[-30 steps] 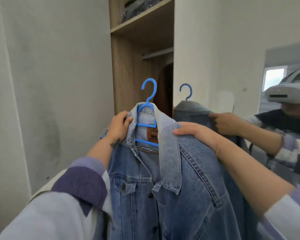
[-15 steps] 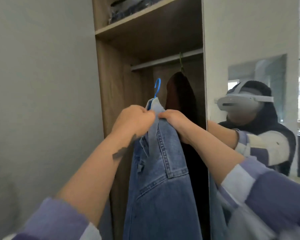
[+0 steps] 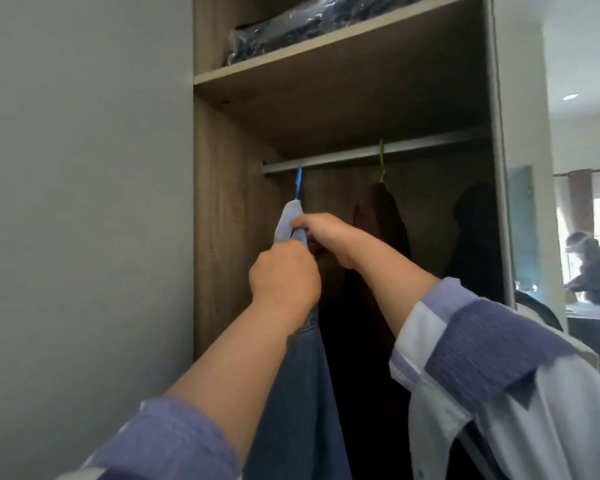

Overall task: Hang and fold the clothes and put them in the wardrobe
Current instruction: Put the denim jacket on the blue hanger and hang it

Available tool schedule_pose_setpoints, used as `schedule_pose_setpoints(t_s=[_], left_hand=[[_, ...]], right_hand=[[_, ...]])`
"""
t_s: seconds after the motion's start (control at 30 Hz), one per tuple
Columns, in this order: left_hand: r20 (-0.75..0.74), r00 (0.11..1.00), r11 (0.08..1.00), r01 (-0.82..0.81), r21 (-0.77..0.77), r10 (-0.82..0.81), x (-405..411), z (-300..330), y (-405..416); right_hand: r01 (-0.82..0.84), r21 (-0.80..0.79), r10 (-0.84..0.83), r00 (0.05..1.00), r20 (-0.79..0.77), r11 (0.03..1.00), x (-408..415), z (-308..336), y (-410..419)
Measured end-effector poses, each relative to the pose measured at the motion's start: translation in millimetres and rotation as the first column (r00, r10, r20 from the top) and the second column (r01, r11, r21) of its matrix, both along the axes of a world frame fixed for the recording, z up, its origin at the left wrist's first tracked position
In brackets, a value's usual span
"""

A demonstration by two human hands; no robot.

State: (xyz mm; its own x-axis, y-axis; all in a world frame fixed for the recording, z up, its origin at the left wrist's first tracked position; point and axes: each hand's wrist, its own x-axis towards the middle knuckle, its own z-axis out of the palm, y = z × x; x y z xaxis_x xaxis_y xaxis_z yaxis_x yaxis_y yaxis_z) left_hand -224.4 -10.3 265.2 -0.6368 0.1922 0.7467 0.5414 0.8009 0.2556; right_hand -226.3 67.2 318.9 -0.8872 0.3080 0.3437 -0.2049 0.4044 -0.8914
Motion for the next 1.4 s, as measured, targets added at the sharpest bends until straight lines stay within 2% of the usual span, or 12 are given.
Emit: schedule_pose_setpoints(t_s=[0.1,0.2,0.3,0.37,0.43,0.47,0.53,0.77,0.9,1.03,1.2,1.4], left_hand=[[-0.237,0.965,0.970,0.159,0.183,-0.113,-24.8,4.5,8.2],[-0.404,0.906,0.931,0.246,0.270,-0.122,-47.9,17.6,12.4],[-0.526,0.848,0.878,0.305,0.370,-0.073,-66.7,32.7,10.9],[-0.535,0.844,0.830,0.319,0.458,-0.029,-78.7,45.4,7.6],[-0.519,0.854,0.783,0.345,0.517,-0.033,-93.3,57.3,8.8],[-0.516,0.855,0.760,0.368,0.536,-0.050,-100.6,62.9,11.2],[-0.527,0.847,0.720,0.411,0.559,-0.073,-112.9,74.3,18.3],[-0.681,0.732,0.629,0.523,0.575,0.014,-132.6,121.2,15.0],[-0.710,0.705,0.601,0.567,0.564,0.001,-142.9,129.6,26.3],[-0.692,0.715,0.622,0.587,0.518,-0.098,-163.7,102.5,52.3],[-0.664,0.718,0.614,0.624,0.484,-0.207,-180.2,47.4,62.2],[-0.645,0.718,0.677,0.613,0.408,-0.262,-177.8,32.3,55.5]], right_hand=[[-0.066,-0.033,0.063,0.996,-0.070,0.997,-9.5,17.1,11.9],[-0.117,0.015,0.118,0.989,-0.090,0.993,-20.2,34.4,13.6],[0.019,0.286,0.039,0.979,-0.198,0.958,-36.6,58.1,15.0],[0.330,0.501,-0.178,0.928,-0.327,0.800,-51.9,70.7,28.0],[0.669,0.583,-0.553,0.731,-0.401,0.461,-57.9,74.3,49.6],[0.705,0.631,-0.670,0.642,-0.373,0.324,-57.4,73.0,60.3],[0.671,0.705,-0.776,0.563,-0.283,0.230,-52.5,68.8,74.9],[0.612,0.776,-0.826,0.512,-0.237,0.157,-37.8,60.4,92.3],[0.613,0.766,-0.820,0.530,-0.216,0.194,-37.5,58.9,94.0],[0.622,0.750,-0.817,0.540,-0.203,0.224,-41.1,55.2,95.4],[0.631,0.749,-0.816,0.532,-0.228,0.202,-41.4,45.4,98.9],[0.641,0.745,-0.820,0.518,-0.243,0.184,-42.5,41.2,97.4]])
